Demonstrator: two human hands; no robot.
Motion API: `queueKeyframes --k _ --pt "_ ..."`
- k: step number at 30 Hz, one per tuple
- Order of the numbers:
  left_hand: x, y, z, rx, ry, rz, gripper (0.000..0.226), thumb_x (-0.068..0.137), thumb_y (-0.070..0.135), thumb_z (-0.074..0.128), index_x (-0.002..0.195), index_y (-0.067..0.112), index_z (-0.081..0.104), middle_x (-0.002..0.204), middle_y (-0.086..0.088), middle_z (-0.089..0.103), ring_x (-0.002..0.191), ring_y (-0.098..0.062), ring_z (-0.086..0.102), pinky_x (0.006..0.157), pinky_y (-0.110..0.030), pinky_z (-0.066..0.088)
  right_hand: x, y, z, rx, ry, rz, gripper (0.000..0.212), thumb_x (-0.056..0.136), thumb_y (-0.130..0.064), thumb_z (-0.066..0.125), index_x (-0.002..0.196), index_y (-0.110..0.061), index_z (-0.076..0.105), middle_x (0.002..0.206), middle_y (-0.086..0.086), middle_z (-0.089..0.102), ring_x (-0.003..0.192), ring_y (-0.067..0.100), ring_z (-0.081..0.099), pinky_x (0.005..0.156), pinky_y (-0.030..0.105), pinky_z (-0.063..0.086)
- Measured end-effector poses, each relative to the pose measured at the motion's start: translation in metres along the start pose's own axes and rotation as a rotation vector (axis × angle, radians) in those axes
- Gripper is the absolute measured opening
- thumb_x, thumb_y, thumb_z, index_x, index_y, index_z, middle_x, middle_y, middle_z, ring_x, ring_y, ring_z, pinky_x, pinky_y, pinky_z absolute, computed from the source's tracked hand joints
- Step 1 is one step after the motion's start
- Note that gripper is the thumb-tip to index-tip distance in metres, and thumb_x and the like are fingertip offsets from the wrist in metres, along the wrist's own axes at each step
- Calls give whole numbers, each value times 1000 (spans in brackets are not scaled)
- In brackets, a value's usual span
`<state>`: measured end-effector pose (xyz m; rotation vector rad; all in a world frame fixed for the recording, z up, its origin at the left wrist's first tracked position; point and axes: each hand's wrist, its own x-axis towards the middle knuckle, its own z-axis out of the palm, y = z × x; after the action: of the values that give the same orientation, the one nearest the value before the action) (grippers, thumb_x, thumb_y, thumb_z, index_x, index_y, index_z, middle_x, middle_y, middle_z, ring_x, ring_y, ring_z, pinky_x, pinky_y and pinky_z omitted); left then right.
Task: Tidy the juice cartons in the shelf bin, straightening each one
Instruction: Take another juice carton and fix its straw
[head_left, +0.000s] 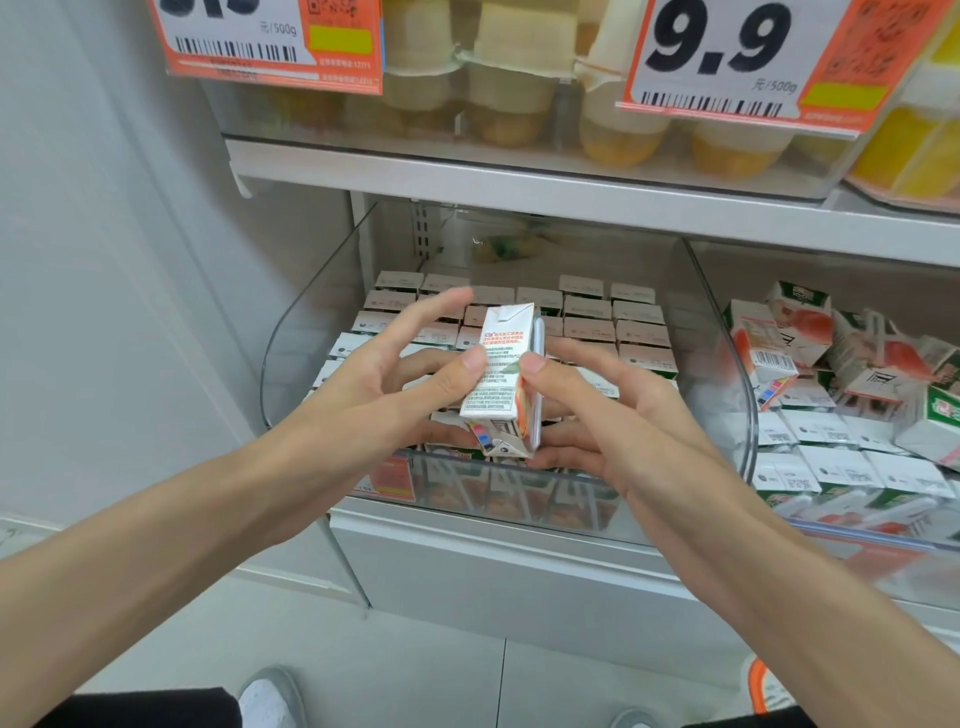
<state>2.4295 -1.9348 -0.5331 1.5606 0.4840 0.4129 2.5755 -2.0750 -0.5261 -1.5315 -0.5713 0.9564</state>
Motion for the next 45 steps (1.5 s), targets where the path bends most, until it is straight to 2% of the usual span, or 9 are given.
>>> queueKeyframes --k 7,11,14,17,23,25,28,39,45 --pt "-2 -4 1 113 -120 61 38 110 31 44 141 40 64 129 7 73 113 -12 71 93 -32 61 5 -4 -1 61 34 75 32 92 -38 66 118 -18 67 76 22 77 60 29 73 58 31 57" --pt "-1 -8 1 266 -163 152 61 102 9 65 148 48 55 143 5 59 123 -19 66 94 -50 61 6 -5 -6 100 -9 95 34 97 -39 56 111 -13 73 83 24 78 57 28 69 61 32 56" --pt "1 -14 3 416 -101 266 78 85 17 87 149 46 54 139 6 55 125 -22 61 89 -41 61 5 -5 -7 90 -33 93 36 99 -39 55 108 -9 73 81 23 76 56 28 68 63 34 55" --pt "6 -16 1 455 25 373 65 78 28 89 138 41 66 132 13 57 122 -23 62 89 -34 60 5 -7 -4 80 -58 108 34 101 -41 56 98 -12 72 83 25 77 55 29 69 62 34 56" --pt "4 -14 2 396 74 381 61 75 33 87 134 31 69 136 14 65 129 -16 63 99 -39 59 10 1 -12 -165 1 -57 36 106 -15 48 137 -30 61 99 13 80 75 26 79 76 39 65" --pt "4 -14 1 350 78 342 62 75 29 85 135 31 69 134 15 69 129 -10 64 101 -41 59 7 5 -14 -299 0 -188 53 100 -4 62 136 -43 59 115 5 73 87 20 79 86 47 65" --pt "4 -13 1 319 64 312 63 77 29 84 136 34 66 132 19 71 129 -5 63 100 -39 61 7 9 -16 -412 -41 -330 59 87 -16 85 128 -53 64 126 -3 64 101 13 74 86 37 65" --pt "2 -7 2 295 68 326 66 82 24 85 142 28 59 133 12 70 126 -14 67 100 -45 60 15 15 -19 -315 -121 -324 48 92 -19 79 133 -39 65 135 -22 68 127 1 64 111 31 52" --pt "3 -7 1 262 89 327 66 79 26 86 140 27 61 131 11 70 122 -14 69 98 -40 61 12 13 -16 -190 -172 -241 39 99 -23 68 137 -29 62 125 -12 76 114 5 73 101 27 56"
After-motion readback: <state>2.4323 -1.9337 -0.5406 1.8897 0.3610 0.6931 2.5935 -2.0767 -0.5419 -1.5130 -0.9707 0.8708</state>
